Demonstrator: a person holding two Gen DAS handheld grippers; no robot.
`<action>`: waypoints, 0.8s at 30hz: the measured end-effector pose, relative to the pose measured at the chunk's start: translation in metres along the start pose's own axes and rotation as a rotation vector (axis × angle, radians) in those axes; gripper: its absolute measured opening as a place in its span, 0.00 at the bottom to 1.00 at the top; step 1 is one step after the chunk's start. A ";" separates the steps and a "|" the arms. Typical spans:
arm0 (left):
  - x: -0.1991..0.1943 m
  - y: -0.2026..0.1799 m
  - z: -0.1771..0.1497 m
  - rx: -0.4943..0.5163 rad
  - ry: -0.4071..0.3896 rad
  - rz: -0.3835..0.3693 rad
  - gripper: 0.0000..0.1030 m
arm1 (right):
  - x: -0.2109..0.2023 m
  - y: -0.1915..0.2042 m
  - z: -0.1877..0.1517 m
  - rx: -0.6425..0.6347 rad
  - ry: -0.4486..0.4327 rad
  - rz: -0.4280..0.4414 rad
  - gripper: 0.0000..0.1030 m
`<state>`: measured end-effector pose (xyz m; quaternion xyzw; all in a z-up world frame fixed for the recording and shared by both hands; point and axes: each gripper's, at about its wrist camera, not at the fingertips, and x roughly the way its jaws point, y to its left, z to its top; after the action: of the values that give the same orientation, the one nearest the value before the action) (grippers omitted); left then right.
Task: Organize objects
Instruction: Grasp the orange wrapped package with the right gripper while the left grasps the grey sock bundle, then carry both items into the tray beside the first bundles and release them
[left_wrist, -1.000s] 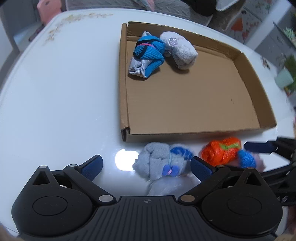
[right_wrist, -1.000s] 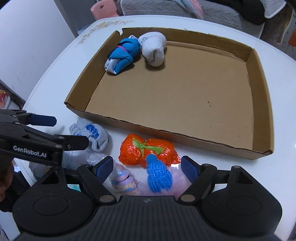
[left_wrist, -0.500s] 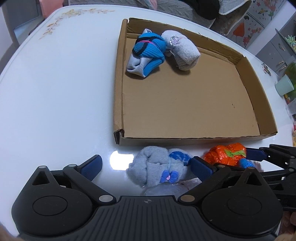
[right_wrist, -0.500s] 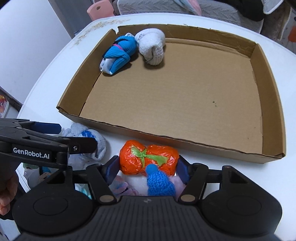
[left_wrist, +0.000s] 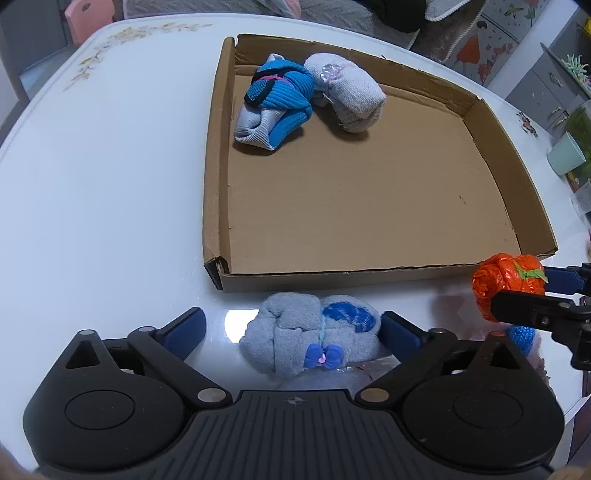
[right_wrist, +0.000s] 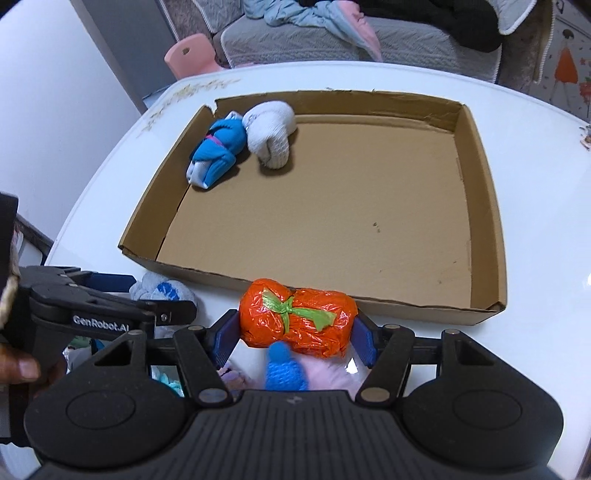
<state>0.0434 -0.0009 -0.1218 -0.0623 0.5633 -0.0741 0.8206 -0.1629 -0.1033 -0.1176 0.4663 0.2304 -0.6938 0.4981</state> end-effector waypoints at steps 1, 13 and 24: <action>-0.001 0.000 0.000 0.002 -0.006 -0.002 0.91 | -0.001 -0.001 0.000 0.001 -0.001 0.003 0.58; -0.018 0.020 0.002 -0.034 -0.020 -0.008 0.70 | -0.015 -0.007 0.008 0.006 -0.031 0.003 0.58; -0.066 0.021 0.017 -0.026 -0.106 0.015 0.69 | -0.038 -0.026 0.011 0.027 -0.066 -0.002 0.58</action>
<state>0.0372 0.0330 -0.0594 -0.0725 0.5204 -0.0573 0.8489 -0.1886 -0.0837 -0.0832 0.4495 0.2052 -0.7124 0.4984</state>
